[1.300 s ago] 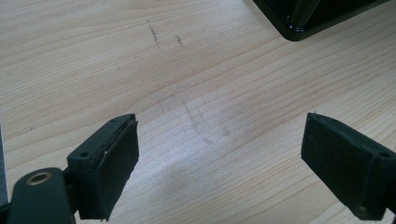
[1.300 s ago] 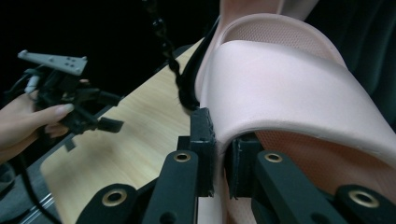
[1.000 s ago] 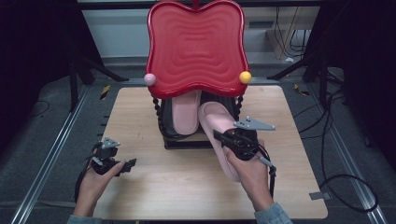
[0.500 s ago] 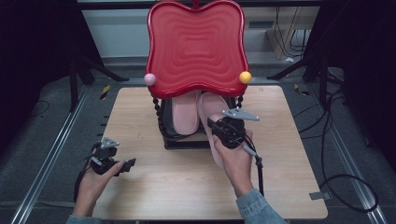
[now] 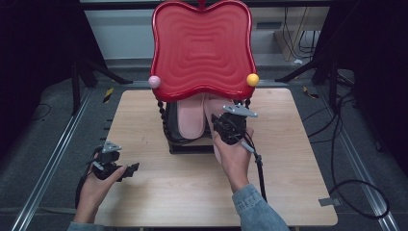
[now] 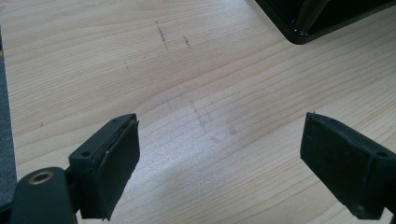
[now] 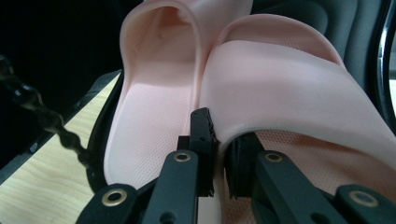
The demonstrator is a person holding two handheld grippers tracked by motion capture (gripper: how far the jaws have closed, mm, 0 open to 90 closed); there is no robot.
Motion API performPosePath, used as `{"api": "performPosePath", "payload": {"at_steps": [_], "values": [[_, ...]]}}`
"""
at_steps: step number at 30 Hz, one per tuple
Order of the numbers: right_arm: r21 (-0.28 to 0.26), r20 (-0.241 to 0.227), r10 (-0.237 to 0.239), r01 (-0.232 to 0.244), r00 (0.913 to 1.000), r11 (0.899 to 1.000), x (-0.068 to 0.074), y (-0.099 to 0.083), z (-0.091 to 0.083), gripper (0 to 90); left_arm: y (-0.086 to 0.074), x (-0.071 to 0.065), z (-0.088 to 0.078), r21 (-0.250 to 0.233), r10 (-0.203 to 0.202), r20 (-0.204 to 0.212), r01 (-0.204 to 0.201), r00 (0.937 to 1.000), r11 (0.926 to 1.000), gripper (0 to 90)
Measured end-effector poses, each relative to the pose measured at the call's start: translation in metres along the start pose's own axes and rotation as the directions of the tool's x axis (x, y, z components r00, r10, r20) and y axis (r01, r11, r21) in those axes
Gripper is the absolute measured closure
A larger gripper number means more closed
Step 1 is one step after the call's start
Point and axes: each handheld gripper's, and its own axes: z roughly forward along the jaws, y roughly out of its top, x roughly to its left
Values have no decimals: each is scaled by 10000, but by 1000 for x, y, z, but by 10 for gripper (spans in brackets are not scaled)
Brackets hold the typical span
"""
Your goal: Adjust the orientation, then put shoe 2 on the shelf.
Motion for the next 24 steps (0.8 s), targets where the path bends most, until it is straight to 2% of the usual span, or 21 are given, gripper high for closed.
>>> {"api": "performPosePath", "payload": {"at_steps": [13,24], "values": [[-367,330,394,-381,9987,9986,-1,4,14,827,0,0,0,-7,-3,13,3,10000,10000,116],[-368,533,278,-259,9982,9990,0,2,24,812,0,-2,1,37,59,17,-59,10000,10000,117]]}}
